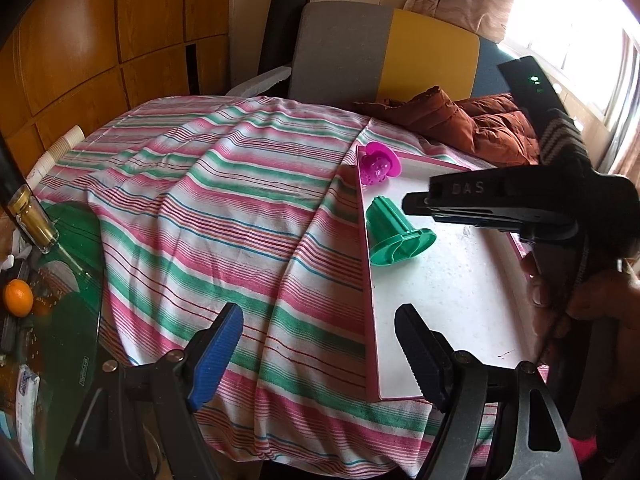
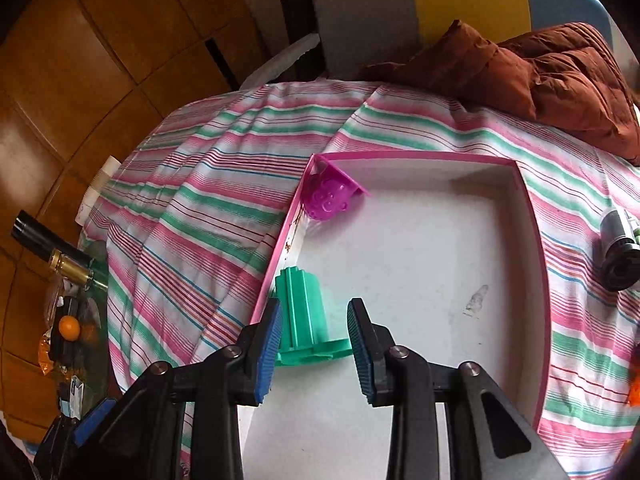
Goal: Organize rigid objects
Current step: 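Carry the teal stand into the tray beside the magenta cup and release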
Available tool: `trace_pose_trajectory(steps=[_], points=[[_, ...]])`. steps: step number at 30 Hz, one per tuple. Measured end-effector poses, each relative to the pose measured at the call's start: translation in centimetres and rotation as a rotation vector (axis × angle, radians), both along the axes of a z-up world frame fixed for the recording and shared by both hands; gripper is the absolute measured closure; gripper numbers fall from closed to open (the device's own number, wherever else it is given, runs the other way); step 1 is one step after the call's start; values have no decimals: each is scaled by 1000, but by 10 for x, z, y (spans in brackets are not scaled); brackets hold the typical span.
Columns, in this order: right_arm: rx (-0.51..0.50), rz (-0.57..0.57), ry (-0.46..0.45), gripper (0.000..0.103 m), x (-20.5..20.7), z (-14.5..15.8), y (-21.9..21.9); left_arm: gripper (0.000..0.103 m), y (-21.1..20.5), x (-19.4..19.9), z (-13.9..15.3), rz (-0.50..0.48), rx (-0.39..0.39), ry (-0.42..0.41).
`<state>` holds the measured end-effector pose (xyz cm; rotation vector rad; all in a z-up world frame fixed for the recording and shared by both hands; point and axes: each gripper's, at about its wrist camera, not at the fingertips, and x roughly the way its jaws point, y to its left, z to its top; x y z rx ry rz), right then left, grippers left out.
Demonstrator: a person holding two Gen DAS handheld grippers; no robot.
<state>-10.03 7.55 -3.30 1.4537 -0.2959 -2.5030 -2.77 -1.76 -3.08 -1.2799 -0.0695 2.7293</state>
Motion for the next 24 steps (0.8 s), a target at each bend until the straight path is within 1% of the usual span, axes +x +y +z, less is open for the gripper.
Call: trace_pose_trajectory(steps=[5,12,24], points=[[21,0,35,68,12,9,5,24,3,3,4,-8,-9,11],[71,2,90,65,35,21,17,24,11,8,13,-29,-44,48],[95,-66,139,65,63,35,63,24,23,15,24,-56,-98,98]])
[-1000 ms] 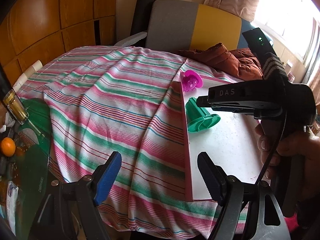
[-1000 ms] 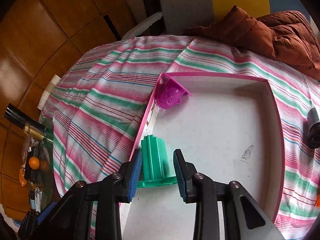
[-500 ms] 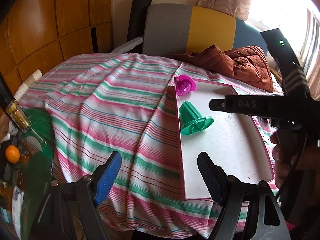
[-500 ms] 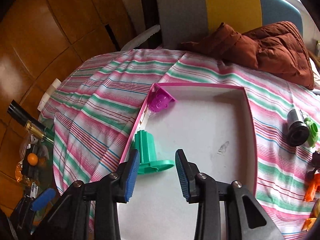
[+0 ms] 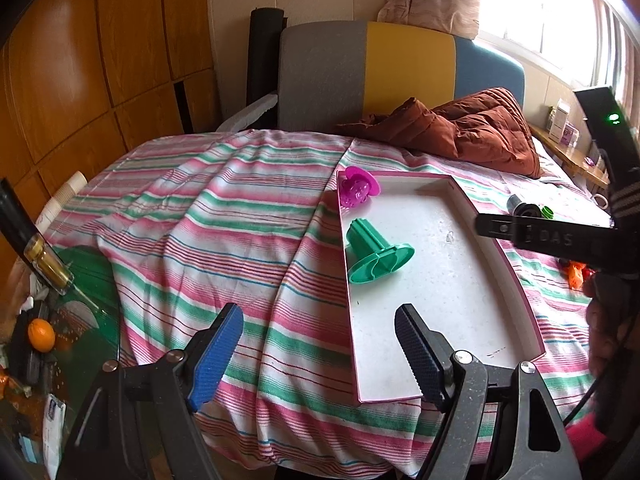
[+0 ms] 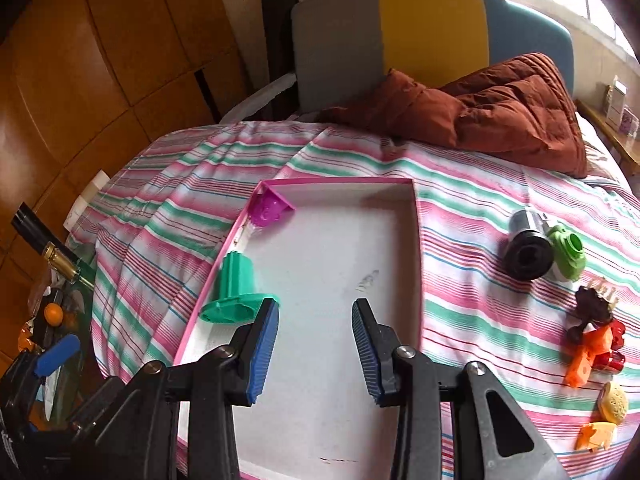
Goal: Organize rigid objects
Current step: 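Carry the teal stand into the tray beside the magenta cup and release, then reach the left gripper to the black canister and grasp it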
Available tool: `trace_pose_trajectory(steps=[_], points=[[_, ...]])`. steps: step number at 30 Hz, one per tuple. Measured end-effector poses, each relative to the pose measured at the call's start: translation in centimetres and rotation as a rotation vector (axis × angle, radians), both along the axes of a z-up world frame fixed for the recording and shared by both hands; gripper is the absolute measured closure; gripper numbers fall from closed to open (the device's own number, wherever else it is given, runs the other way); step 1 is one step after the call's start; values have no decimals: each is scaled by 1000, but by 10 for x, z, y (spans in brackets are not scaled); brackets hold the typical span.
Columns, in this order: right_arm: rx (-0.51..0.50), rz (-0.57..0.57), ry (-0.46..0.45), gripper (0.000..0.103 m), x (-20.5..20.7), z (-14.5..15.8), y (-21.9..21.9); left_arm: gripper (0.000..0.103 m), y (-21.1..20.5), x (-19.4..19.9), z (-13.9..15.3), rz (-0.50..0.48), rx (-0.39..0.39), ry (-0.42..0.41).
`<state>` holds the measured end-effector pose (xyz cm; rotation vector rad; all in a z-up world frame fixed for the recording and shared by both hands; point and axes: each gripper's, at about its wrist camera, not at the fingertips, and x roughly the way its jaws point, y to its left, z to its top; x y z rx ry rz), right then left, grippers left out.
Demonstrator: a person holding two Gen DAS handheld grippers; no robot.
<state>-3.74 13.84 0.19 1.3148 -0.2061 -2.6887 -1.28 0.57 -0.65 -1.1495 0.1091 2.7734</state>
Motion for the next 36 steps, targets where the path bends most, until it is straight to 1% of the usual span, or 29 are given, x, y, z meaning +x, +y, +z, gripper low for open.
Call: trace_pose_trajectory(steps=[7,16,23,28,30,33,35,36], points=[[21,-64,27,64,14,11,39,24,8,5,5,-20,-40,33],[42,-209,45,63,34,21,113,24,21,8,9,-52,-65,47],[64,-344,44,63,54,24,175,24,35,8,7,-83,-80,39],[57,-475,45,62,67,18,224,24,49,3,4,-126,-65,2],[45,-537,49,62,73,13,244,24,57,1,3,-157,-49,-18],[1,-635,45,62,84,2,272,24,75,-2,4,-198,-65,-21],[-71,-695,14,62,89,-6,289,24,90,-5,6,-229,-64,-22],[-115,-715,25,62,93,-6,296,24,97,-8,7,-242,-60,-26]])
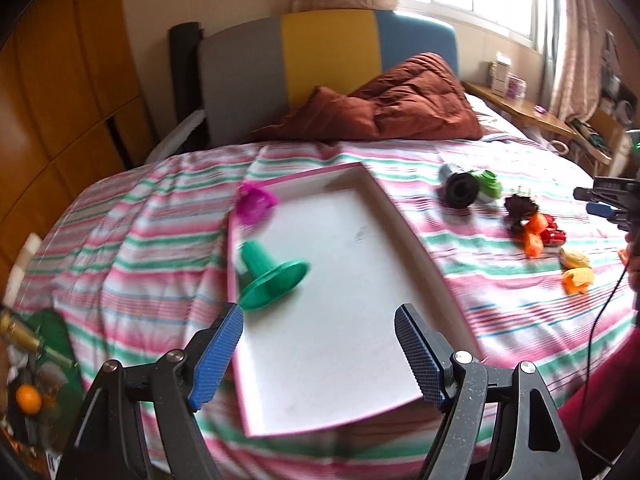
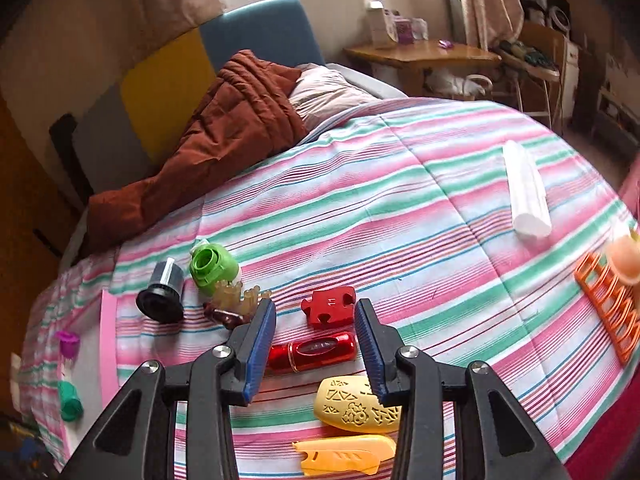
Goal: Organize rigid objects
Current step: 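Reach the left gripper to the black canister and grasp it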
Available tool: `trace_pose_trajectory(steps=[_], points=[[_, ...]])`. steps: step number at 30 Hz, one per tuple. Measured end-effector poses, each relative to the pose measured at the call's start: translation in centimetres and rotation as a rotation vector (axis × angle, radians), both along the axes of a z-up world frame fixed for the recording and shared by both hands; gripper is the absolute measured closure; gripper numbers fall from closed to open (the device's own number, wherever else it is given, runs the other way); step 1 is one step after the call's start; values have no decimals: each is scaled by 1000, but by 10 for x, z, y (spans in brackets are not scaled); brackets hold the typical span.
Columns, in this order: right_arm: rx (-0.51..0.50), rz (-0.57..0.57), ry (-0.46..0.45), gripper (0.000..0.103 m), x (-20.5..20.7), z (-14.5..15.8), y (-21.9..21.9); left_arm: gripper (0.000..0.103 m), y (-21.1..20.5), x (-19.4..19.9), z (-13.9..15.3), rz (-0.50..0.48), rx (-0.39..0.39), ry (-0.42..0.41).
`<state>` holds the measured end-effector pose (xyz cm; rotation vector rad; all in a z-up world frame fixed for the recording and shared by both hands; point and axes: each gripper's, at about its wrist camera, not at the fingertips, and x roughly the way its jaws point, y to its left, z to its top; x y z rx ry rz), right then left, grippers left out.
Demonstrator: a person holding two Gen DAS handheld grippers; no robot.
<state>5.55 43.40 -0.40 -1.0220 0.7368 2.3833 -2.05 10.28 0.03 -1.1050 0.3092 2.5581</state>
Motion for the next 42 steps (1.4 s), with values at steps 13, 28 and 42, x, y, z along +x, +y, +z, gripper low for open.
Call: trace_pose_trajectory(steps=[13,28,42], points=[[-84,-14,48,60,7,1,11,24,117,-71,5,-184,60,-110],[-158,-25,65,59,9,-6,21,18,223,-187,-39,-223,60,-300],[-178,-24,63,59,7,-9,24,59,235,-176,-79,-264,8,-345]])
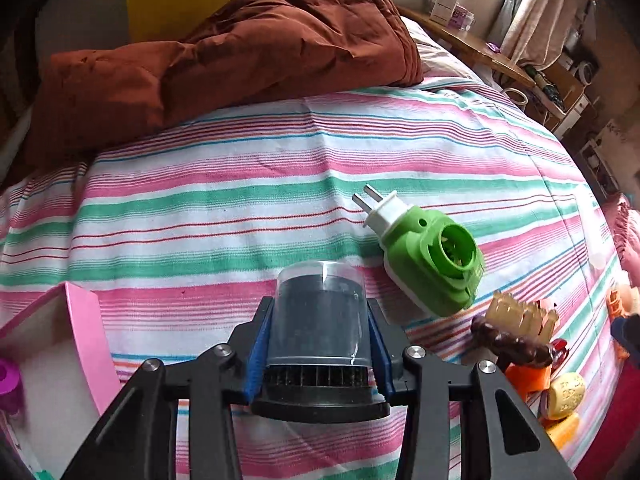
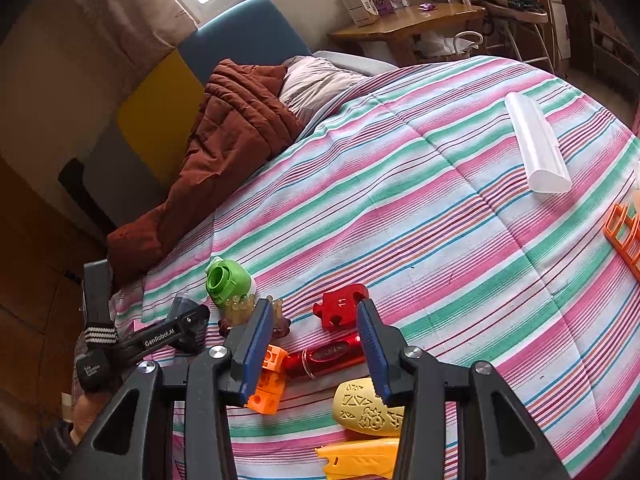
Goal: Organize rigid objects
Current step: 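Reach the left gripper to the black canister and grasp it, then hold the black canister in the left gripper while the right gripper grasps the yellow egg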
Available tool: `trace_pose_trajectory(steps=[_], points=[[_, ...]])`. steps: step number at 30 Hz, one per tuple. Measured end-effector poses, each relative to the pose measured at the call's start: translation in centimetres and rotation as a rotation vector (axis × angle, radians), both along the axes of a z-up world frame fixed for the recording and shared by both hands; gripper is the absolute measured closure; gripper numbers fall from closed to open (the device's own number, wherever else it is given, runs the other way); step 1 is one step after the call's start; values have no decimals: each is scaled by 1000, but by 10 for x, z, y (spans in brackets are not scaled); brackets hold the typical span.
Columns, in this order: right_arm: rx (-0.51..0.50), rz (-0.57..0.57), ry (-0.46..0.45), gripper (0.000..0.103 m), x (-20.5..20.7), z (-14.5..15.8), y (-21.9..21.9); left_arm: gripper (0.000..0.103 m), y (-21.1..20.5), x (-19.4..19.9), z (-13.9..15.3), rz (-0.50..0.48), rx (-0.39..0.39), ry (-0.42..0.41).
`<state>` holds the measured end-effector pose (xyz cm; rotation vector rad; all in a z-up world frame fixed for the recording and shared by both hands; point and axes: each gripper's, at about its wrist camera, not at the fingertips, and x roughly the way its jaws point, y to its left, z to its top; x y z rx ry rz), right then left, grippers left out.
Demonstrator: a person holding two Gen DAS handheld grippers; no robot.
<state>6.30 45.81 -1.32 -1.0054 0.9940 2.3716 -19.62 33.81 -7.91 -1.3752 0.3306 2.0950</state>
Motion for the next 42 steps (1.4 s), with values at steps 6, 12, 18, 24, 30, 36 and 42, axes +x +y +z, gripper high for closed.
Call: trace_pose_trajectory(steps=[6,12,18,24,30,36,42], points=[[-69,-42,-7,59,6,-9,12,59,-15,41,1,-29,-24,17],[-151,-111,-45,59,14,-24,26,59,-35,103,3,-81,-14,30],[-200,-115,-103,59,14,-36,28,59,-51,163,6,-143,17,62],[-196,-73,-184,42,7,-44,21,59,-64,193,6,-162,42,87],[-143,-63,-287,36,3,-53,14,59,-71,199,4,-137,64,80],[-133,-60,-330,19,3,-58,13,59,-71,204,-1,-148,47,100],[-122,-42,-372,18,5,-57,8,59,-73,203,-2,-145,62,104]])
